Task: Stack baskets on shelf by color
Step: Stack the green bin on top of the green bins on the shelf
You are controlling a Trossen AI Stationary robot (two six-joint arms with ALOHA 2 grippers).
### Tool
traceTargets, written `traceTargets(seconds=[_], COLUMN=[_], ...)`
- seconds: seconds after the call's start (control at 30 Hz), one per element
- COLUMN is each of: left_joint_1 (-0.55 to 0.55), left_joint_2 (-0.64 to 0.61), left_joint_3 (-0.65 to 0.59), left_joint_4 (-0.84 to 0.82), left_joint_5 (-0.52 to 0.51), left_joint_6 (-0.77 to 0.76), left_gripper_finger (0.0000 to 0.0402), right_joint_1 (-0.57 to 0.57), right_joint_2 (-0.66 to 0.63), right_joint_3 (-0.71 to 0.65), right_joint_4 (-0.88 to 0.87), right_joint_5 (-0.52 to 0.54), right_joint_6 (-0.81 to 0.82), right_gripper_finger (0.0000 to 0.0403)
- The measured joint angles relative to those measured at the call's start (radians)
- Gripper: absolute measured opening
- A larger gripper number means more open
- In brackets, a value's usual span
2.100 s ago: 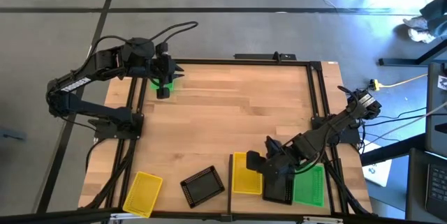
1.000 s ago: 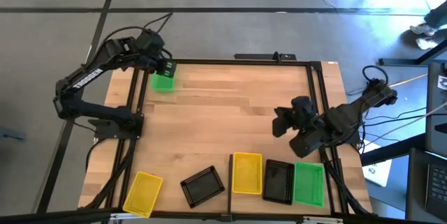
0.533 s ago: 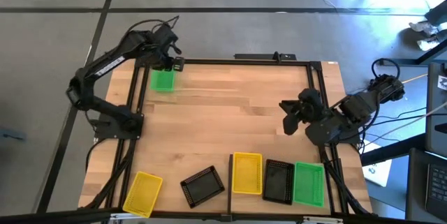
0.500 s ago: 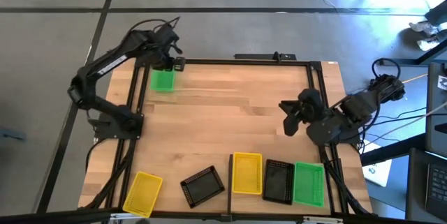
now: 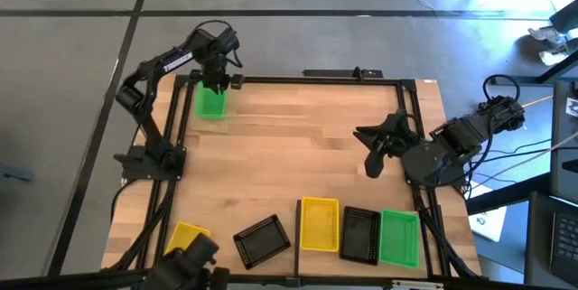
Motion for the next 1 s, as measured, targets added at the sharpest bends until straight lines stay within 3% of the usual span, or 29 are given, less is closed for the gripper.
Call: traceTargets(seconds=[0.33,1.0], left_joint_1=[0.03,0.036], left_joint_2=[0.103,0.188], left_joint_3=[0.0,0.0], left_joint_4=[0.06,0.147], left_joint_5=[0.009,-0.023], left_joint_6=[0.052,0.052], left_gripper_finger=[0.0064,0.0064], right_joint_1=[-0.069,-0.156], right_joint_2=[0.0,0.0], right_joint_3=[0.0,0.0], right_joint_4=[0.017,0.018], right_joint_5=[0.0,0.001], right_joint_6=[0.0,-0.018], right_gripper_finger=[0.0067,0.0067])
